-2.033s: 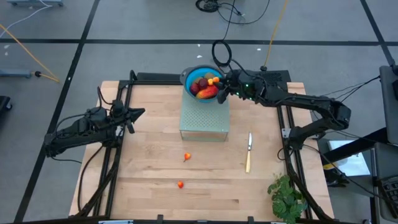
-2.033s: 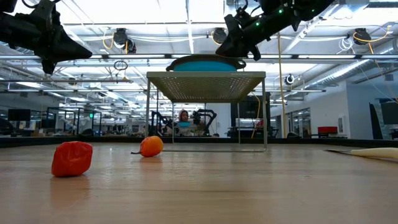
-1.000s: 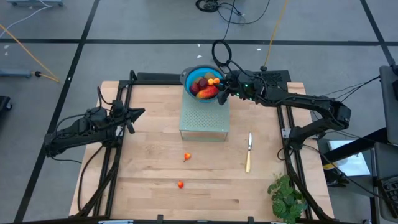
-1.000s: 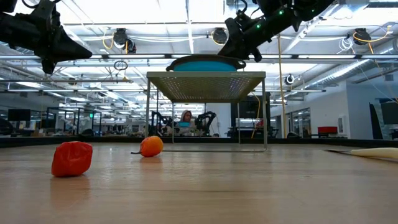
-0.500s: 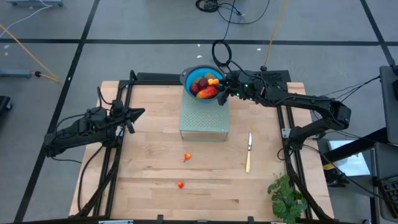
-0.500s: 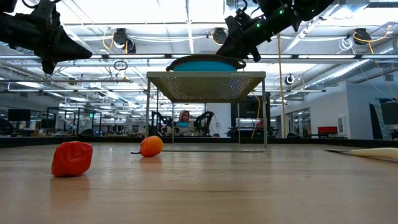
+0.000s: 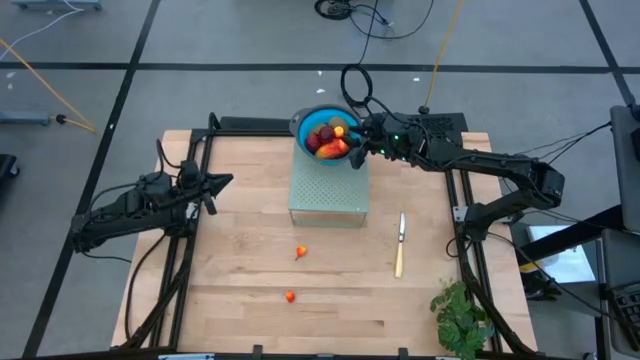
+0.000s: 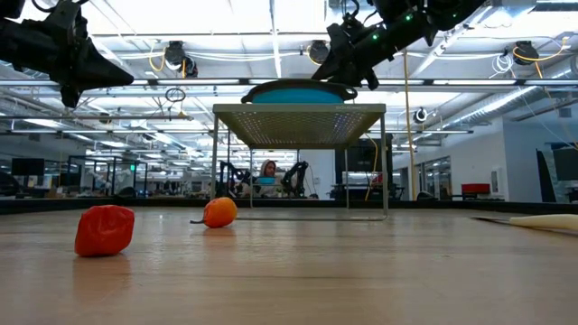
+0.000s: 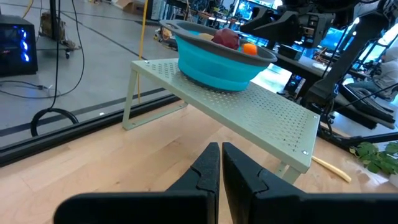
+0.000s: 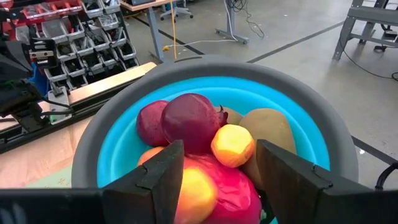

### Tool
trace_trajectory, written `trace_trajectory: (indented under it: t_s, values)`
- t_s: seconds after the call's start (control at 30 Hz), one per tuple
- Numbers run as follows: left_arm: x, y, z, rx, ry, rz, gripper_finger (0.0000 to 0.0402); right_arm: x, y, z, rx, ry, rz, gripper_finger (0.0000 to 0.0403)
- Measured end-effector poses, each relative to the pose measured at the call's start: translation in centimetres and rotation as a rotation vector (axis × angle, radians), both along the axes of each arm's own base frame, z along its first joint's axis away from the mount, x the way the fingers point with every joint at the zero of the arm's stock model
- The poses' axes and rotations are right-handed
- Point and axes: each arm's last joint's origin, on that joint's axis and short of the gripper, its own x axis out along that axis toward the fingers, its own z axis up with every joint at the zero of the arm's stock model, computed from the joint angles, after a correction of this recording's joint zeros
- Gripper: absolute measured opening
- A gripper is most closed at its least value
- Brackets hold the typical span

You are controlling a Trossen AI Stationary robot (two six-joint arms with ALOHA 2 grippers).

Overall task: Pick & Place Fruit
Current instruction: Put the peach into the blue strainer bowl on the shelf

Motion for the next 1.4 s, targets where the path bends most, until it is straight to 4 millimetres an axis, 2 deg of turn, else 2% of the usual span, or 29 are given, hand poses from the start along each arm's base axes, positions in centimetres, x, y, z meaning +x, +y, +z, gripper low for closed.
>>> trace_trajectory:
  t_s: [0.2,0.33,0.73,1.13,1.4]
  values:
    - [0.0,0.0,0.0,0.0,0.0,0.0,0.0017,0.1,0.1,0.2,-0.012,-0.022,0.006,0.0187]
    - [0.0,0.0,0.0,-0.001,0.001,-0.001,0.0017,0.4,1.0,0.7,-0.073,-0.021,0.05,0.0162]
    - [0.0,0.0,0.0,-0.003,-0.001,-0.01,0.0017,0.7,4.1,1.8,-0.149,-0.034,0.161,0.001]
    - [0.0,0.0,0.0,-0.001,0.001,-0.013,0.0017,-0.5,6.1,2.9,-0.136,-0.024,0.213,0.0001]
    - [0.0,-0.1,0.0,0.006,0.005,-0.034,0.0017,-2.5,7.4,3.1,-0.082,0.074,0.247,0.0001]
